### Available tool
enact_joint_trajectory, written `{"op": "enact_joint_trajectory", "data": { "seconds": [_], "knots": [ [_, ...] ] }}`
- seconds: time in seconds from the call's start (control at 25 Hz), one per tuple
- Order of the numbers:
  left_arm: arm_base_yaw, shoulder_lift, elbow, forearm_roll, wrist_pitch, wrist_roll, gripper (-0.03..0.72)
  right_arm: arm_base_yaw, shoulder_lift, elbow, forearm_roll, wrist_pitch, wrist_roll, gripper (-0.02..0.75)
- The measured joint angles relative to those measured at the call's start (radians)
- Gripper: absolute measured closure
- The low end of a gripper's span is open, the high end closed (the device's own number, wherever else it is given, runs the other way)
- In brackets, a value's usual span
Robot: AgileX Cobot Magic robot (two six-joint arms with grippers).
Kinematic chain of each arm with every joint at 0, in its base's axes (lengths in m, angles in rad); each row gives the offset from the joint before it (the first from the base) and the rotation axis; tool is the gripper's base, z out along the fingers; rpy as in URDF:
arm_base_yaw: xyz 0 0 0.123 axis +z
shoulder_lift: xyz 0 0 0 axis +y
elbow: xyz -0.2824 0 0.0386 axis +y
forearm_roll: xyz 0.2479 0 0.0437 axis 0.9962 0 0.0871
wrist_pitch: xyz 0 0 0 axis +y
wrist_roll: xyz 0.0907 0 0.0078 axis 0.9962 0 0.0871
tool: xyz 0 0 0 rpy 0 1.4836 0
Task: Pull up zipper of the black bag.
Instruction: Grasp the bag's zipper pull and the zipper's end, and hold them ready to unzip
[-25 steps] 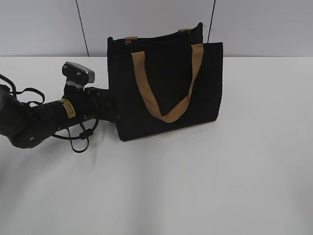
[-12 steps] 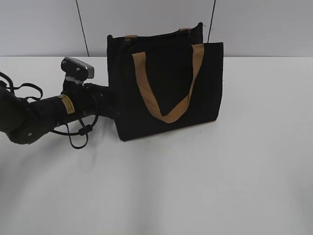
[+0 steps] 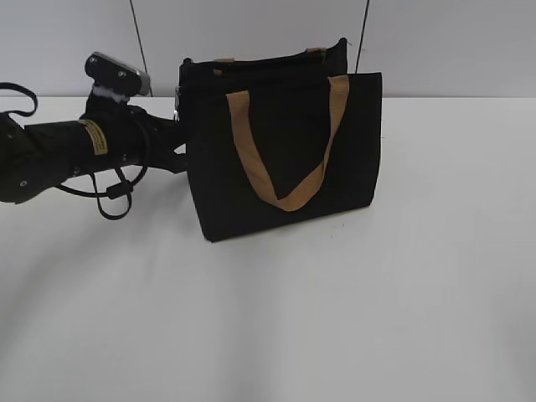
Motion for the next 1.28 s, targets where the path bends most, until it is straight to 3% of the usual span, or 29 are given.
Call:
{"op": "enact_joint_trajectory", "data": {
  "seconds": [0.44, 0.76, 1.12, 1.28],
  "knots": [
    [0.000, -0.261, 0.002, 0.042, 0.337, 0.000, 0.666, 0.000, 0.000, 0.000, 0.080, -0.002, 0.000, 0.414],
    [-0.003, -0.468, 0.074, 0.051, 0.378, -0.069, 0.666, 0.000, 0.000, 0.000, 0.110, -0.009, 0.000, 0.414],
    [-0.120, -0.560, 0.102, 0.053, 0.431, -0.093, 0.666, 0.000, 0.105, -0.007, 0.274, -0.030, -0.165, 0.414],
    [-0.133, -0.560, 0.102, 0.051, 0.433, -0.093, 0.666, 0.000, 0.229, -0.036, 0.362, -0.057, -0.279, 0.414]
  ]
}}
